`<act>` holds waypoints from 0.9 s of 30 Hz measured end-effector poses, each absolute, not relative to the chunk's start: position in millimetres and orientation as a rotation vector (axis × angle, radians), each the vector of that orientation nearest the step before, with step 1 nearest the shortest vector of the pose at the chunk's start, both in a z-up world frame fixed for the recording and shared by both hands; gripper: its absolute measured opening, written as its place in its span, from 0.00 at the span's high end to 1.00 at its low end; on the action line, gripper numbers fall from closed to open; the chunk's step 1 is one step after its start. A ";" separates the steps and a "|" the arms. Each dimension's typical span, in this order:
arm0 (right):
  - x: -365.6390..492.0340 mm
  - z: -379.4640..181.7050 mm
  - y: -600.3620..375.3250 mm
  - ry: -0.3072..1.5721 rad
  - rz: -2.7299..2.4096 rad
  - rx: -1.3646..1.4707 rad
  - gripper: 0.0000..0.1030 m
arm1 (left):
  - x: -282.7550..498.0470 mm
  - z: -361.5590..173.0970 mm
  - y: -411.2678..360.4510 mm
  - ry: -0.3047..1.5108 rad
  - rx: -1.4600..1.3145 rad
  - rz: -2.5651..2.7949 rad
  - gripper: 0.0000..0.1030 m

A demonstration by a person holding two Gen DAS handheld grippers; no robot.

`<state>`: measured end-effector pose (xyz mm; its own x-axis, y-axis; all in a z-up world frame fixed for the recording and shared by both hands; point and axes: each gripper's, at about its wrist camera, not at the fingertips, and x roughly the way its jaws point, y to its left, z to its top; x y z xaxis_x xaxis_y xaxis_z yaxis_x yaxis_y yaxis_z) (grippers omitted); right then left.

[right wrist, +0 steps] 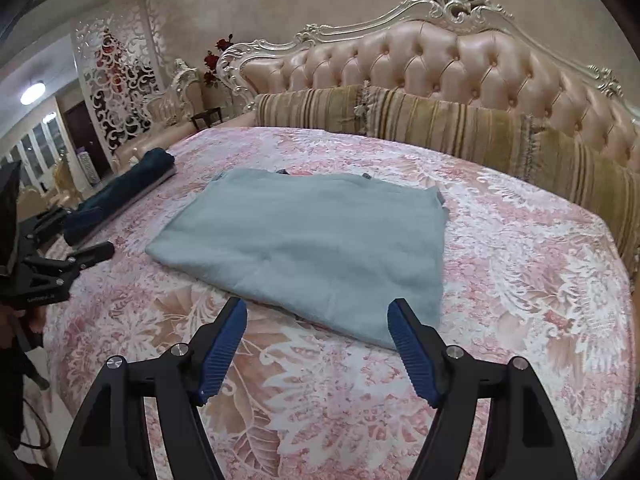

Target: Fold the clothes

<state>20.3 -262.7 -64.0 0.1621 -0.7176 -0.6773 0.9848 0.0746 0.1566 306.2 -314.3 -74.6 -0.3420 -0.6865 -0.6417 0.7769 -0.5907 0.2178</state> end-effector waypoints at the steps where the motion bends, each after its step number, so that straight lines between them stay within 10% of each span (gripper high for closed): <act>1: 18.0 -65.0 -266.4 0.494 -1.356 0.684 0.28 | 305.3 -75.3 -315.0 0.154 0.888 -2.019 0.31; 12: -21.9 -79.5 -319.1 0.506 -1.343 0.807 0.28 | 362.7 -80.8 -429.4 0.666 0.774 -2.120 0.29; 27: -77.1 -122.2 -363.5 0.388 -1.286 1.011 0.28 | 360.6 -146.3 -495.9 0.856 0.818 -2.129 0.42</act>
<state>-77.1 -363.5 -122.2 0.2915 -0.6062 -0.7400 0.9142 -0.0512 0.4021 360.6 -495.9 -146.3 -0.5627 -0.3591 -0.7446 0.7746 -0.5436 -0.3232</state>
